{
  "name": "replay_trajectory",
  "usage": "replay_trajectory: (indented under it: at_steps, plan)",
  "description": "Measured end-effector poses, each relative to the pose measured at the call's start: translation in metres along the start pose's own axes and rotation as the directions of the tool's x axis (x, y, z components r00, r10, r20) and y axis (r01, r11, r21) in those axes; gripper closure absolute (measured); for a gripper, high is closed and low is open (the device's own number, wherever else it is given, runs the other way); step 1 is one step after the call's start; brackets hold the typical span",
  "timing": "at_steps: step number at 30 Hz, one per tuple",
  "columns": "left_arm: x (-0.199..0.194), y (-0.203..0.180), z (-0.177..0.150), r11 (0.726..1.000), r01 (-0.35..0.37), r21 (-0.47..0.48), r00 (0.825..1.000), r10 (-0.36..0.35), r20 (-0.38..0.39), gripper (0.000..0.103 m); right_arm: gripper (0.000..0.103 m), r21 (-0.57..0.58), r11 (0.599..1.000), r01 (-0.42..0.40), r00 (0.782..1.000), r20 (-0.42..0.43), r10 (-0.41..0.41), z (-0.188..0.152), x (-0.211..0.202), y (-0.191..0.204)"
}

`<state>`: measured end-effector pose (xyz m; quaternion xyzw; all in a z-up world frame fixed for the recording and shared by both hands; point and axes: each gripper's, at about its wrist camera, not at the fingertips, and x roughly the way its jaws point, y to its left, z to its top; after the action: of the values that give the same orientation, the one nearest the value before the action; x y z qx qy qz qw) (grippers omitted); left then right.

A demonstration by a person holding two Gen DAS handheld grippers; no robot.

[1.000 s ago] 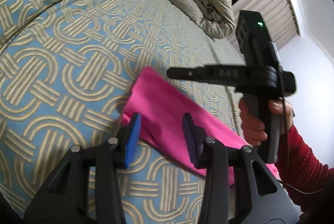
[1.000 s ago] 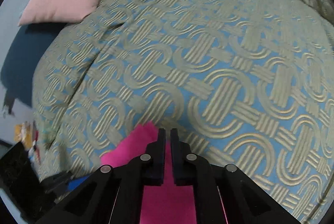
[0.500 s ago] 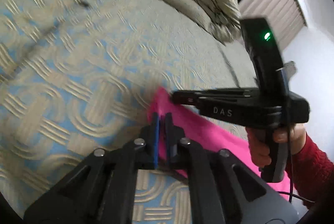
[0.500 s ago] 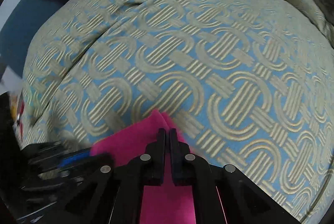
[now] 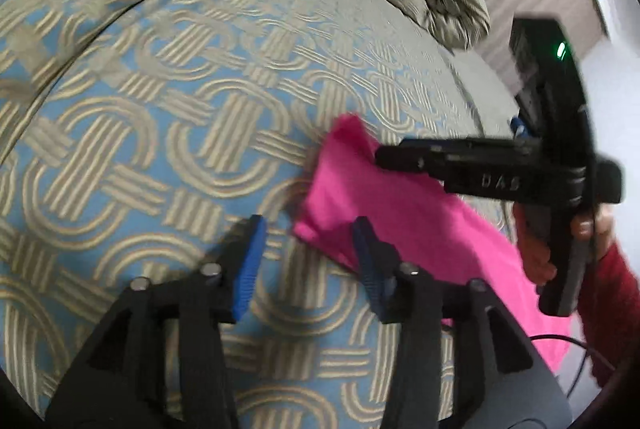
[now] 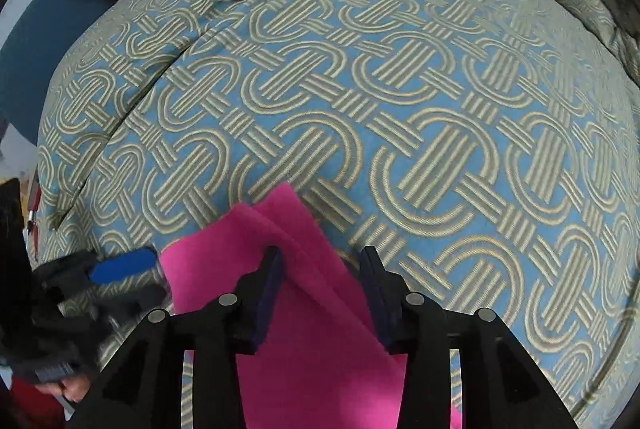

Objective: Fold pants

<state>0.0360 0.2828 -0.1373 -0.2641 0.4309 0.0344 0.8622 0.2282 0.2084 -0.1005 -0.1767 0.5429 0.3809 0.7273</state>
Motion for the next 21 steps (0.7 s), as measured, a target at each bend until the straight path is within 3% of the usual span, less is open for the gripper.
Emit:
replay_trajectory:
  at_steps: [2, 4, 5, 6, 7, 8, 9, 11, 14, 17, 18, 21]
  plan:
    - [0.002, -0.006, 0.002, 1.0, -0.01, 0.02, 1.0, 0.01, -0.003, 0.054, 0.062, 0.012, 1.0, 0.013, 0.992, 0.121, -0.015, -0.007, -0.02, -0.001]
    - [0.004, -0.008, 0.003, 1.0, -0.014, 0.021, 1.0, 0.014, -0.004, 0.054, 0.062, 0.014, 1.0, 0.02, 0.955, 0.296, -0.023, -0.017, -0.05, 0.002]
    - [0.003, -0.007, 0.002, 1.0, -0.014, 0.019, 1.0, 0.014, -0.004, 0.054, 0.062, 0.014, 0.999, 0.048, 0.939, 0.339, -0.05, -0.018, -0.059, 0.004]
    - [0.003, -0.006, 0.002, 1.0, -0.012, 0.016, 1.0, 0.012, -0.003, 0.054, 0.057, 0.016, 0.996, 0.091, 0.909, 0.408, -0.09, -0.023, -0.076, 0.008]
    - [0.002, -0.005, 0.002, 1.0, -0.011, 0.014, 1.0, 0.011, -0.003, 0.054, 0.049, 0.013, 0.995, 0.102, 0.891, 0.444, -0.097, -0.024, -0.084, 0.011]
    - [0.002, -0.005, 0.003, 1.0, -0.01, 0.013, 1.0, 0.01, -0.003, 0.054, 0.023, 0.001, 0.993, 0.116, 0.875, 0.472, -0.103, -0.026, -0.095, 0.015]
    - [0.002, -0.005, 0.003, 1.0, -0.01, 0.014, 1.0, 0.01, -0.002, 0.054, 0.008, -0.015, 0.991, 0.134, 0.881, 0.459, -0.112, -0.022, -0.099, 0.019]
    - [0.002, -0.004, 0.003, 1.0, -0.012, 0.015, 1.0, 0.012, -0.002, 0.054, 0.006, -0.059, 0.985, 0.165, 0.926, 0.353, -0.134, -0.016, -0.095, 0.022]
    - [-0.001, -0.003, 0.002, 1.0, -0.013, 0.01, 1.0, 0.013, 0.001, 0.054, 0.008, -0.063, 0.987, 0.148, 0.969, 0.211, -0.132, -0.007, -0.068, 0.019]
    - [0.003, -0.006, 0.004, 1.0, -0.012, 0.01, 1.0, 0.012, 0.001, 0.053, 0.051, -0.049, 0.981, 0.186, 0.98, 0.086, -0.182, -0.013, -0.043, 0.019]
    - [0.002, -0.006, 0.003, 1.0, -0.012, 0.012, 1.0, 0.012, 0.0, 0.053, 0.056, -0.033, 0.984, 0.176, 0.984, 0.042, -0.174, -0.014, -0.031, 0.015]
    - [0.0, -0.007, 0.0, 1.0, -0.005, 0.009, 1.0, 0.005, -0.014, 0.053, 0.057, 0.001, 0.996, 0.094, 0.996, 0.011, -0.094, -0.02, -0.018, 0.006]
